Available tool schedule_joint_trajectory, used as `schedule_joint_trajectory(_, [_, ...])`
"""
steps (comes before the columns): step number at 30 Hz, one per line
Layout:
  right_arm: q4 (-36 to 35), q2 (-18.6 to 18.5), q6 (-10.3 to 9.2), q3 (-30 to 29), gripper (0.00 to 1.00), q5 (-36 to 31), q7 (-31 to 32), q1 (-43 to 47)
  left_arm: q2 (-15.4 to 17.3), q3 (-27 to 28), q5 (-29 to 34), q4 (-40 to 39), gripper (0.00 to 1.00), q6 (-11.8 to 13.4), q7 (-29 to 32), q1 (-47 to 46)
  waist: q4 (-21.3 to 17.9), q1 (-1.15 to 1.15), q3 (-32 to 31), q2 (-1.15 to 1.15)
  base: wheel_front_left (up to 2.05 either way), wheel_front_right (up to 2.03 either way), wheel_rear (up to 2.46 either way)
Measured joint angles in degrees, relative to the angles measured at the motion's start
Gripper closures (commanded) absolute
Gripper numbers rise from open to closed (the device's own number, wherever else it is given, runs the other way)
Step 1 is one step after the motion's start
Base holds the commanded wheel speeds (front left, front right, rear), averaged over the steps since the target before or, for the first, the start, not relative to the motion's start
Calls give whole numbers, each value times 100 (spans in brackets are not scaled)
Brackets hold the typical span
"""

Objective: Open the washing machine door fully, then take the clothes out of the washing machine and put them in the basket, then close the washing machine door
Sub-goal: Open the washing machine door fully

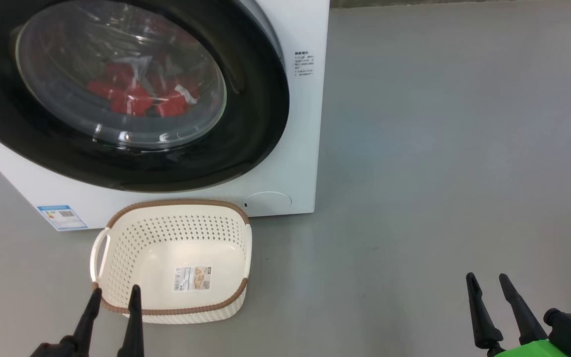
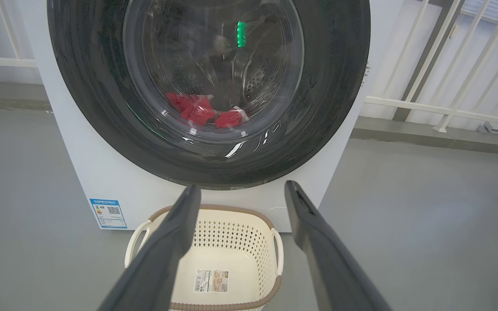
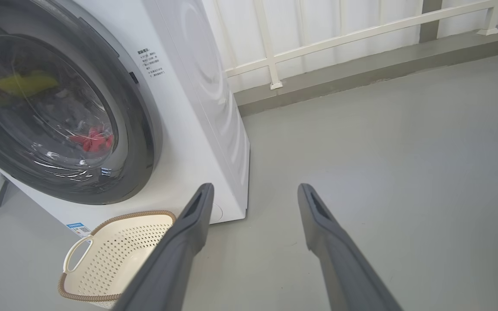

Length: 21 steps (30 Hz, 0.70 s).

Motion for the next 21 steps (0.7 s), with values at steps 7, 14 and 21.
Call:
schedule_joint_trajectory(7, [-90,12,0,110,92,140,0,-37,-2,-7,0,-11,0,0,0,-8,15,0,44,0,0,0,0])
schedule_joint_trajectory(14, [-241,-15,0,372,100,708,-1,-822,-1,-34,0,-66,0,0,0,-67,-29,0,155,0,0,0,0])
schedule_joint_trajectory(21, [-280,-140,0,600,100,1241,-2,-1923,24,-144,2,-137,0,0,-1,-312,-22,0,351,0,0,0,0])
